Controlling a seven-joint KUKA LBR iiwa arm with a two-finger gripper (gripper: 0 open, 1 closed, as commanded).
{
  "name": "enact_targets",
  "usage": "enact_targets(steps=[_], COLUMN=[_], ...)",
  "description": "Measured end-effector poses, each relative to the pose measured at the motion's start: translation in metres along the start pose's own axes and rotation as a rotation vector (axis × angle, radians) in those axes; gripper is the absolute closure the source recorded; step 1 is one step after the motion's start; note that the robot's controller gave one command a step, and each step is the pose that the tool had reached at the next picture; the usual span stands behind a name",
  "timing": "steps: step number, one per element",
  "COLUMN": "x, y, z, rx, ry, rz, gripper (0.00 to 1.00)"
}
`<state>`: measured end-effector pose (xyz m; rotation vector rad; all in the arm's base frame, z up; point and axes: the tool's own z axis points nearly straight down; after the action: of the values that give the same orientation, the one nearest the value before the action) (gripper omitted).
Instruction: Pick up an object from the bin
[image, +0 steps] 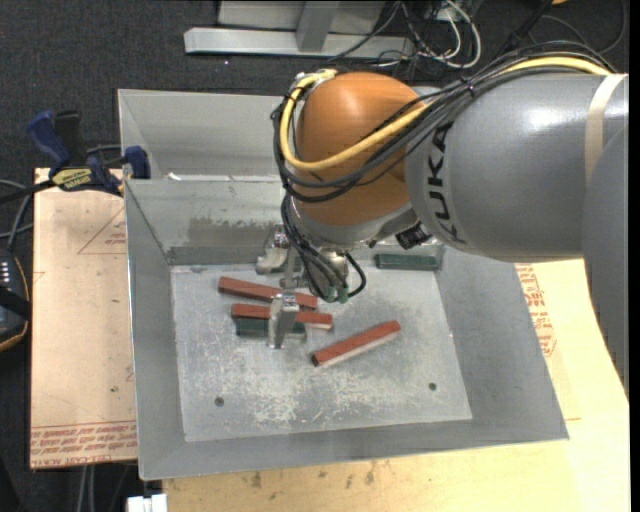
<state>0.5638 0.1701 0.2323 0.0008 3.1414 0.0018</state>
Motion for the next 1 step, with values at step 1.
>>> enact_targets(steps=[1], x=[0.0000], y=[-0.0001], z=[0.0000], rx=[0.000], ry=[0.000], rz=[0.000], gripper=[1.00])
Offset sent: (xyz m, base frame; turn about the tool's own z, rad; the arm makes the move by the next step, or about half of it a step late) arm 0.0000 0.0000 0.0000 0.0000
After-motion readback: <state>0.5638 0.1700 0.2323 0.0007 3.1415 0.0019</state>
